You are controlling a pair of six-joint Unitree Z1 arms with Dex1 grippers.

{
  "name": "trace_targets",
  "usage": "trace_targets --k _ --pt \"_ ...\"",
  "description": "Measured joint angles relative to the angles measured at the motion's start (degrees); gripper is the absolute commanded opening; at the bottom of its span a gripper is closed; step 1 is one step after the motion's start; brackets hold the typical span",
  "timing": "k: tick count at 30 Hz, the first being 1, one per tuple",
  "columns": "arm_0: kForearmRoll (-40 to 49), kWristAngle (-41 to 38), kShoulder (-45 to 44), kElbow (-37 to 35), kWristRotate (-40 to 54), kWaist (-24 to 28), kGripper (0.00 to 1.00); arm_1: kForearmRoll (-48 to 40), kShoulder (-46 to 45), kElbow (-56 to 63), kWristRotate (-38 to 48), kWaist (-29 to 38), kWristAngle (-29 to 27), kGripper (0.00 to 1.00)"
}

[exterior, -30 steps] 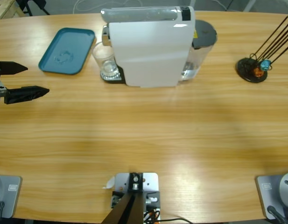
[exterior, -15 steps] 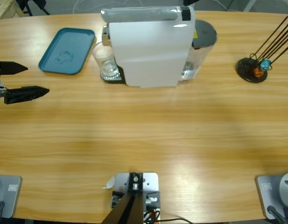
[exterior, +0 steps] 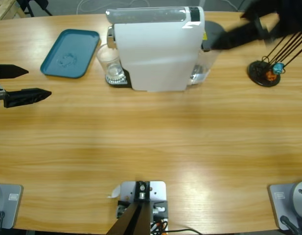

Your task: Pour coffee

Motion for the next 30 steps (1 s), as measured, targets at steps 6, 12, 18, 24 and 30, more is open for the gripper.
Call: trace_targets --k 6,12,18,24,30 --pt "-6.0 0.0 -0.7 4.9 -0.8 -0.1 0.979 -12.5 -9.0 18.3 0.0 1.0 3.9 1.000" --pt "-8.3 0.0 -0.9 7.4 -1.0 -0.1 0.970 -20.0 -15.0 29.1 0.0 1.0 4.0 1.000" --pt "-12.5 0.0 -1.4 9.3 -1.0 -0.1 0.977 -26.0 -18.1 36.4 0.0 1.0 4.3 1.000" --pt "-14.4 0.0 -2.8 10.8 -1.0 -0.1 0.982 -27.5 -20.5 38.3 0.0 1.0 4.3 1.000" --pt "-15.1 0.0 -3.4 11.3 -1.0 -0.1 0.987 -27.7 -20.5 38.4 0.0 1.0 4.3 1.000"
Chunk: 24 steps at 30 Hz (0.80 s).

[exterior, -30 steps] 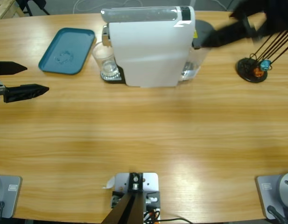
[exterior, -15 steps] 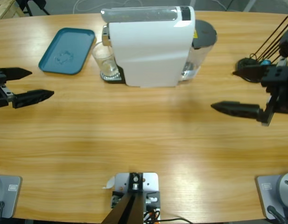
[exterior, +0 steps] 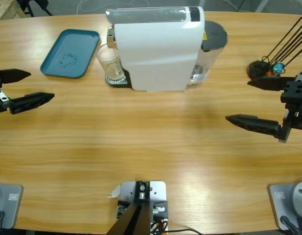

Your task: Pour coffee

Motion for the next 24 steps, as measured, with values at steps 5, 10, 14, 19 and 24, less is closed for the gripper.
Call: trace_targets --k 5,10,14,19,24 --pt "-0.3 0.0 0.0 0.1 0.0 0.0 0.984 0.0 0.0 0.0 0.0 0.0 0.0 1.000" --pt "-1.1 0.0 0.0 0.4 0.0 0.0 0.973 0.0 0.0 0.2 0.0 0.0 0.0 1.000" --pt "-1.5 -1.4 0.0 0.8 0.0 0.0 0.973 0.0 0.0 0.2 0.0 0.0 0.0 1.000" --pt "-1.6 -2.2 0.0 1.0 0.0 -0.5 0.973 0.0 0.0 0.2 0.0 0.0 0.0 1.000" --pt "-1.7 -2.2 0.1 1.0 0.0 -0.6 0.973 -0.1 0.0 0.4 0.0 0.0 0.0 1.000"
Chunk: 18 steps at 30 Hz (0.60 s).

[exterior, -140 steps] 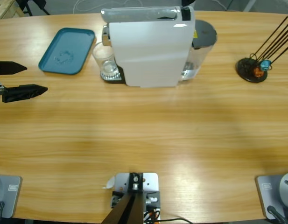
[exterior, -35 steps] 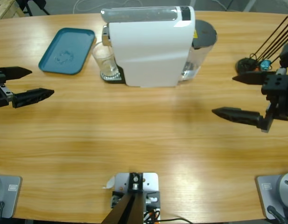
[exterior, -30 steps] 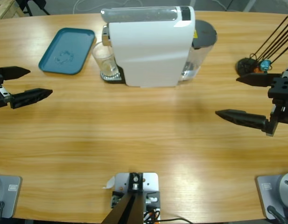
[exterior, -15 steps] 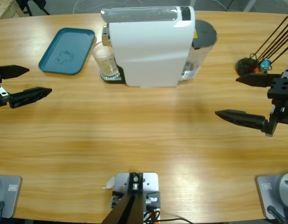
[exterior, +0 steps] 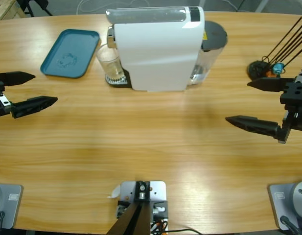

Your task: Pour coffee

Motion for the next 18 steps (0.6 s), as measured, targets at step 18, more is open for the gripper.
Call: trace_targets --k 18 --pt "-0.9 0.0 0.7 0.4 0.0 0.0 0.931 -0.1 0.0 0.0 0.0 0.0 0.0 1.000"
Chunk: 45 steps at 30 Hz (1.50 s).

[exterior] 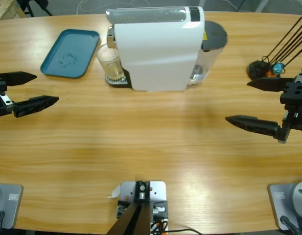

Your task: Pour coffee

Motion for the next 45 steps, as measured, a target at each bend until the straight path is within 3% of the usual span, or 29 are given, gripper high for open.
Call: trace_targets --k 45 --pt "-0.6 0.0 2.1 0.0 0.0 -1.0 0.931 -0.4 0.0 0.0 0.0 0.0 0.0 1.000"
